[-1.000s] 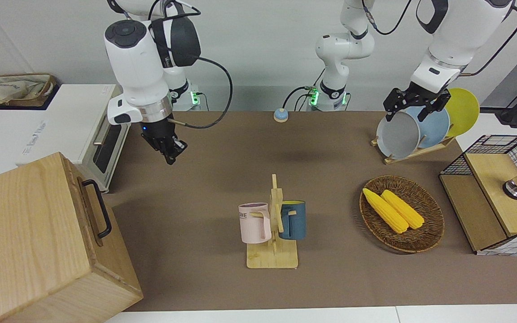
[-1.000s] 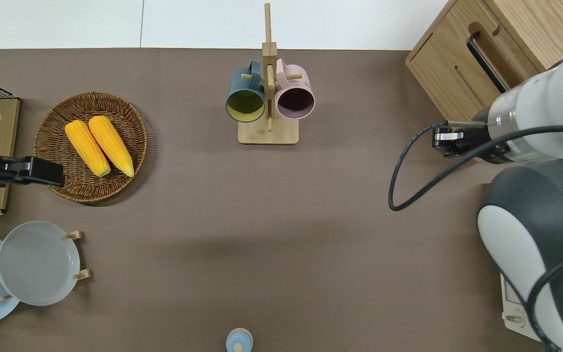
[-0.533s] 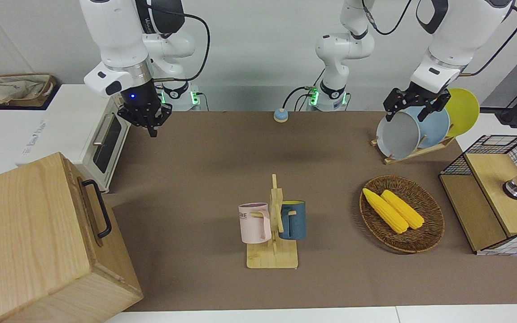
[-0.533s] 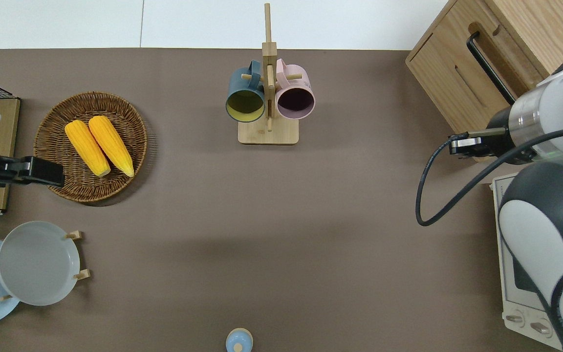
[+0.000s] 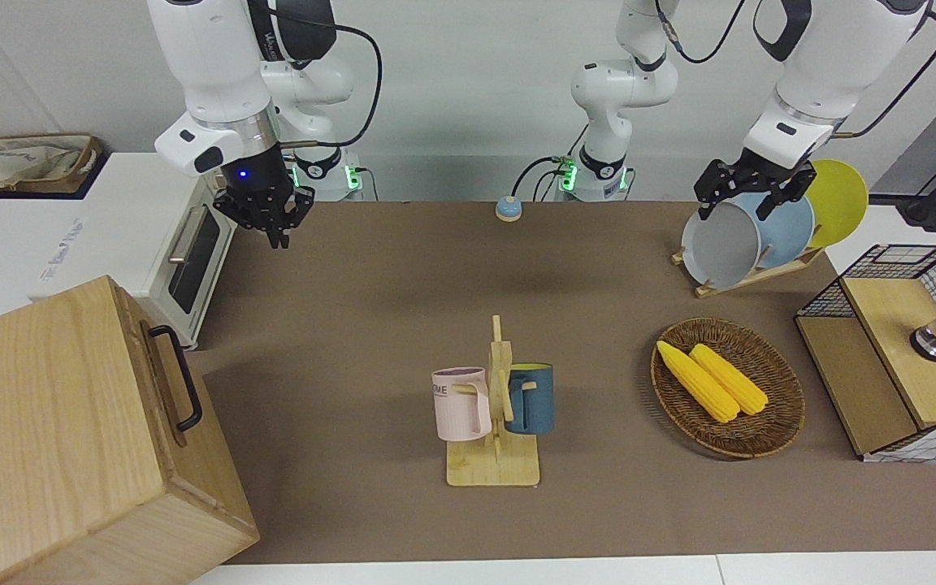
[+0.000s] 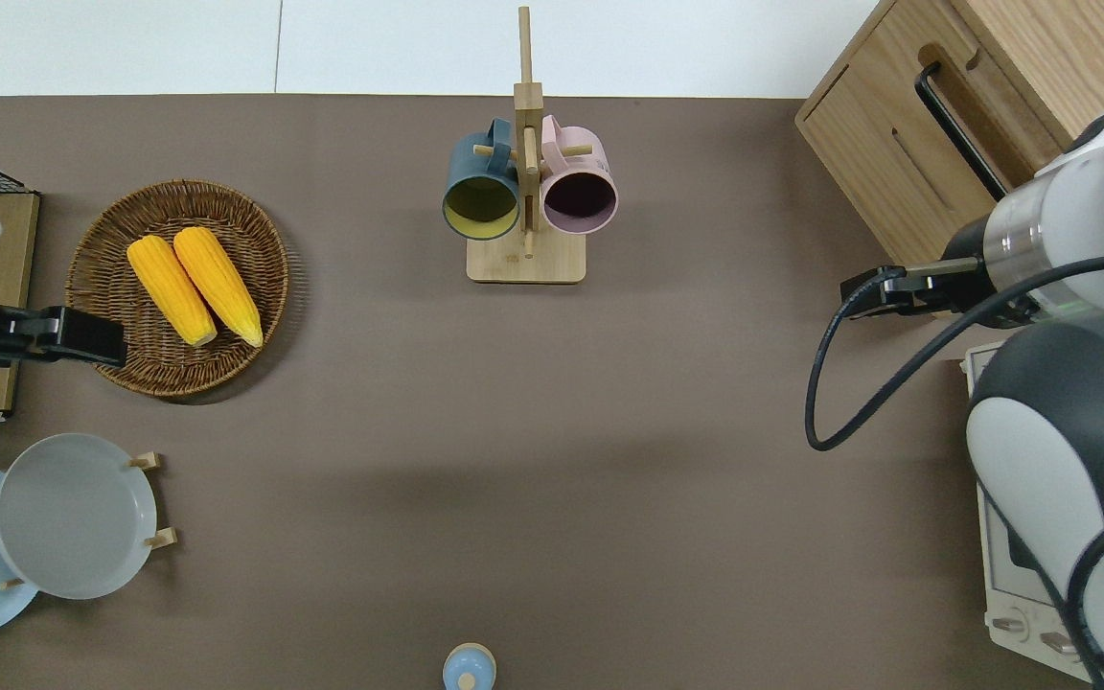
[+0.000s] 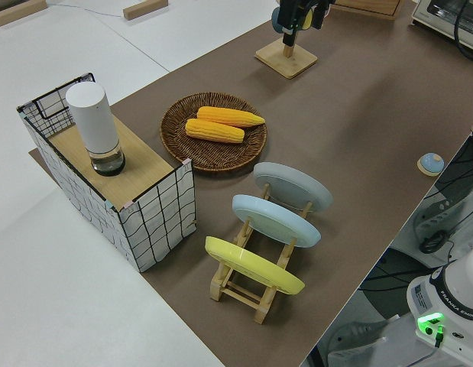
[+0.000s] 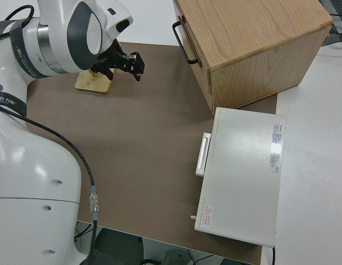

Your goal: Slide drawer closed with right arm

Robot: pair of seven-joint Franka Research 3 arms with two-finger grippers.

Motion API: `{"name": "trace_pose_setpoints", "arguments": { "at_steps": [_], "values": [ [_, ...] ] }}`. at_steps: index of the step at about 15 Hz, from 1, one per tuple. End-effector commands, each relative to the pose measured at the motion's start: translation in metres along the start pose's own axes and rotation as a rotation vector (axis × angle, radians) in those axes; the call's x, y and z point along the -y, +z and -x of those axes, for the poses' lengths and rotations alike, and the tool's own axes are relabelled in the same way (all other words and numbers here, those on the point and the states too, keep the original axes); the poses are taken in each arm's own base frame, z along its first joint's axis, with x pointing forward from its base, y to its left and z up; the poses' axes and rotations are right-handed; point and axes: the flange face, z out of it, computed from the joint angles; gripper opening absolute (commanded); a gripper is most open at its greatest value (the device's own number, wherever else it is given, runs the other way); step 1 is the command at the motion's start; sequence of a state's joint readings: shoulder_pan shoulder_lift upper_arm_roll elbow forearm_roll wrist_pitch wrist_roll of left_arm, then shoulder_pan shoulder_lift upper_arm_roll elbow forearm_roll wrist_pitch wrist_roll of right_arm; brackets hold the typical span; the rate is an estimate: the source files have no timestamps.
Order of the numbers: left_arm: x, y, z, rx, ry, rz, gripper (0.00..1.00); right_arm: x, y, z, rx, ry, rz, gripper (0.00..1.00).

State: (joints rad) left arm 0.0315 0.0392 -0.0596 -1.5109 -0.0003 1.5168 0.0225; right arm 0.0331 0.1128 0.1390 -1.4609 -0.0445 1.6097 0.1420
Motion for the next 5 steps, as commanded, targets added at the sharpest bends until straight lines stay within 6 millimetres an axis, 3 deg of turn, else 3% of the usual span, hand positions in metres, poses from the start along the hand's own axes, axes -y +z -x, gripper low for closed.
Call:
{"name": "trace_pose_setpoints", "arguments": {
  "at_steps": [1,5],
  "values": [
    [0.001,-0.004,-0.001,0.005,0.011,-0.016,0.99,-0.01,0.0,0.004,0.02,-0.014,-0.025,0.985],
    [0.001,-0.004,-0.001,0.005,0.011,-0.016,0.99,0.0,-0.008,0.004,0.005,-0.022,-0.031,0.985]
  ]
}}
